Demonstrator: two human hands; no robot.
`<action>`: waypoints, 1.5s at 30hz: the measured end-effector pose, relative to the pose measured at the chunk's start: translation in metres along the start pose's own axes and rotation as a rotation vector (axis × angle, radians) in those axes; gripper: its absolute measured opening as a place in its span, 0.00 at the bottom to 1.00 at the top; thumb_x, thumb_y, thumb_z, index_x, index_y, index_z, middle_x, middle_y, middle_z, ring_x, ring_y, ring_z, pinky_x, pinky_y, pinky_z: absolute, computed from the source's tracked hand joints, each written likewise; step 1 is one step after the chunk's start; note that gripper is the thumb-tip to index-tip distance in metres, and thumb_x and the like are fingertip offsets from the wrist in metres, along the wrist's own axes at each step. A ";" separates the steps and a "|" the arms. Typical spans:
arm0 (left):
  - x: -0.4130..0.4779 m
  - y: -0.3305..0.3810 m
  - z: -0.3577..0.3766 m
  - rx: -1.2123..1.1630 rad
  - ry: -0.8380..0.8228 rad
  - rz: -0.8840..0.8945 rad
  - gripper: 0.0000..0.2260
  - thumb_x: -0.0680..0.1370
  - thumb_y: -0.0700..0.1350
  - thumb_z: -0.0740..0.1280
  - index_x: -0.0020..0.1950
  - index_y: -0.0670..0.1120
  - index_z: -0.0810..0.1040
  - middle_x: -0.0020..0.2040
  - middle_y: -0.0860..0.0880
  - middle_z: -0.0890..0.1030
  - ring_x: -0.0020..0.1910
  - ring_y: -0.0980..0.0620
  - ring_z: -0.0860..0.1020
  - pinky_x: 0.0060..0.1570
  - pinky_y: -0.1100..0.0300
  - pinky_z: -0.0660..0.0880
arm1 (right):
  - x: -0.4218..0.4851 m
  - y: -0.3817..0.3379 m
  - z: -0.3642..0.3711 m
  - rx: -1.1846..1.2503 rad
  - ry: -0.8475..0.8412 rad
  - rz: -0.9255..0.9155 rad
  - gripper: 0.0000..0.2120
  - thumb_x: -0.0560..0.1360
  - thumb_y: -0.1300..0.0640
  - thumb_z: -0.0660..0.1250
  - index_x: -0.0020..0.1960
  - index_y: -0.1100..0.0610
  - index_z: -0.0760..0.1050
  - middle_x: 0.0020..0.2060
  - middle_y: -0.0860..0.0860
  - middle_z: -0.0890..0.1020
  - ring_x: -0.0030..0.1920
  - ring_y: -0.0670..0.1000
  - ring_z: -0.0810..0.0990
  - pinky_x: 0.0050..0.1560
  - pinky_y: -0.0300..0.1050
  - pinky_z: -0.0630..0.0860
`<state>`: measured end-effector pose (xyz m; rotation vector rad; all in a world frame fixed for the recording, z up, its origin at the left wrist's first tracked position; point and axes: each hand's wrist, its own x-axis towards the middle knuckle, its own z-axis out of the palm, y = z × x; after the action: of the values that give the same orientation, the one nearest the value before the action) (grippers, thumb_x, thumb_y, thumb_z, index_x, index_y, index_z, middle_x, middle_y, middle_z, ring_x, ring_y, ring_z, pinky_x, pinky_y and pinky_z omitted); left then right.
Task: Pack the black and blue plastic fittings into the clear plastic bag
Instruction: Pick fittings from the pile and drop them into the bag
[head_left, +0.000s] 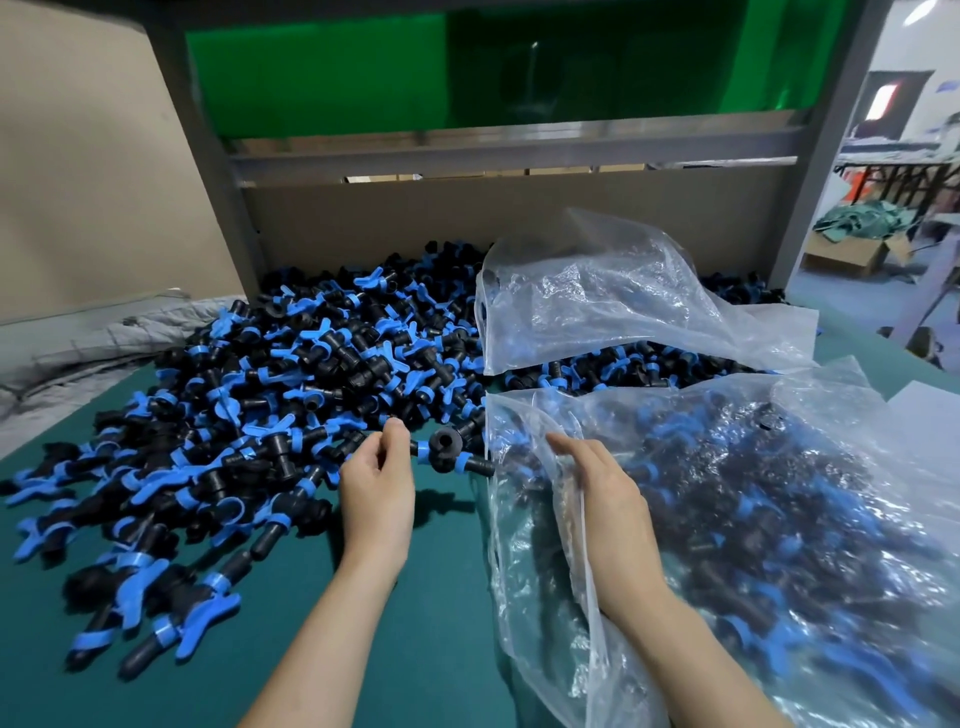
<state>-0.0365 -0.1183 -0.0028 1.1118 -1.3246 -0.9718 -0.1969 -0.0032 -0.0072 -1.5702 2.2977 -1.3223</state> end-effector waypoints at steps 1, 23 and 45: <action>-0.001 0.001 0.000 -0.003 -0.009 -0.002 0.22 0.81 0.57 0.59 0.33 0.50 0.55 0.27 0.53 0.56 0.27 0.52 0.54 0.26 0.58 0.52 | 0.000 0.000 0.000 0.006 0.000 0.000 0.29 0.80 0.69 0.56 0.72 0.42 0.68 0.68 0.39 0.73 0.65 0.48 0.75 0.66 0.49 0.73; -0.005 0.008 0.000 -0.009 -0.048 0.031 0.22 0.81 0.56 0.60 0.33 0.49 0.57 0.27 0.54 0.56 0.29 0.50 0.55 0.31 0.53 0.53 | 0.000 -0.001 -0.001 0.008 -0.014 0.011 0.27 0.81 0.68 0.56 0.72 0.43 0.68 0.67 0.39 0.74 0.66 0.46 0.73 0.65 0.44 0.69; -0.051 0.038 0.009 -0.220 -0.214 0.071 0.07 0.80 0.41 0.65 0.53 0.50 0.81 0.42 0.53 0.84 0.41 0.57 0.83 0.41 0.69 0.77 | 0.003 -0.033 -0.030 0.123 0.135 -0.174 0.31 0.78 0.70 0.61 0.72 0.41 0.68 0.66 0.34 0.72 0.64 0.43 0.74 0.65 0.45 0.71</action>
<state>-0.0504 -0.0606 0.0219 0.8053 -1.3794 -1.1776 -0.1882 0.0091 0.0348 -1.7229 2.1440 -1.6241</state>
